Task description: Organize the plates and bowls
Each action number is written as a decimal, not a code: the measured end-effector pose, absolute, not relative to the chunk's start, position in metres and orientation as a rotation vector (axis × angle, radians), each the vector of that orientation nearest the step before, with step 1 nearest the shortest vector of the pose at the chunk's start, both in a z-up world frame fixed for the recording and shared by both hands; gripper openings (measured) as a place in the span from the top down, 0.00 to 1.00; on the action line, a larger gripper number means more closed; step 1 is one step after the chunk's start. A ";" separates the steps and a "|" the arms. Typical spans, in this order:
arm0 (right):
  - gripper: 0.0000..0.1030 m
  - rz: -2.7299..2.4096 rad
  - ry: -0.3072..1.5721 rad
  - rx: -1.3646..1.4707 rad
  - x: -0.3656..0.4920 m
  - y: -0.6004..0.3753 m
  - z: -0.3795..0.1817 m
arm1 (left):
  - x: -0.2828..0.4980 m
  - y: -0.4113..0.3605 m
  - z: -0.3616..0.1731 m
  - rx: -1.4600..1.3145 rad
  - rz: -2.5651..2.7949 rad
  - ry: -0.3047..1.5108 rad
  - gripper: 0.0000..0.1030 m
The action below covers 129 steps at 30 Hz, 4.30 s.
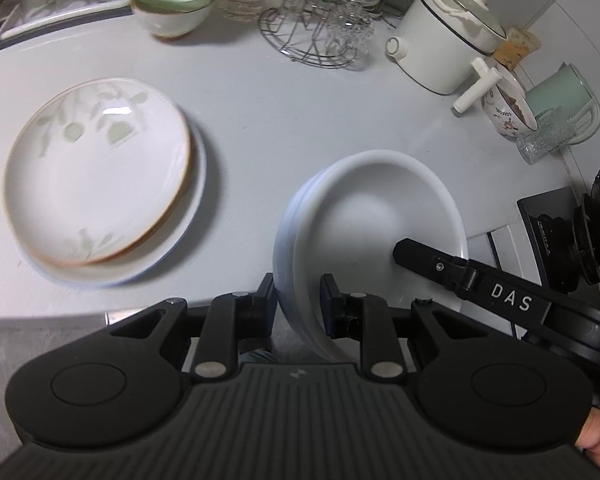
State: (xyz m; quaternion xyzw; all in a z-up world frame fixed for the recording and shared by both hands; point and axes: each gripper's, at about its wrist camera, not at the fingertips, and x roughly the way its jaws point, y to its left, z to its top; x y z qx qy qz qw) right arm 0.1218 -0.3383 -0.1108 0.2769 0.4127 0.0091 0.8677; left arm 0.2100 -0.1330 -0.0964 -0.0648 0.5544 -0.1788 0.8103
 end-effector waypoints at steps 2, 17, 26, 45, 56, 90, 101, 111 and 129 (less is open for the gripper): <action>0.84 0.031 0.864 0.573 0.117 -0.330 -0.108 | 0.203 -0.126 -0.093 -0.144 -0.365 1.183 0.74; 0.84 0.131 0.849 0.477 0.143 -0.275 -0.079 | 0.211 -0.065 -0.071 -0.234 -0.279 1.145 0.74; 0.84 0.159 0.852 0.424 0.190 -0.242 -0.064 | 0.260 -0.022 -0.067 -0.316 -0.279 1.113 0.74; 0.84 0.220 1.050 0.323 0.263 -0.178 -0.104 | 0.313 0.037 -0.111 -0.394 -0.176 1.150 0.74; 0.82 0.194 1.126 0.302 0.283 -0.163 -0.129 | 0.336 0.042 -0.136 -0.352 -0.187 1.202 0.73; 0.57 0.226 0.854 0.179 0.238 -0.176 -0.049 | 0.301 0.050 -0.026 -0.353 -0.207 0.963 0.36; 0.37 0.217 0.620 0.162 0.170 -0.208 0.012 | 0.227 0.008 0.034 -0.208 -0.219 0.801 0.09; 0.06 0.208 0.548 0.173 0.115 -0.235 0.013 | 0.160 -0.014 0.039 -0.119 -0.179 0.755 0.04; 0.06 0.215 0.500 0.185 0.057 -0.248 -0.008 | 0.105 -0.034 0.019 -0.063 -0.164 0.736 0.04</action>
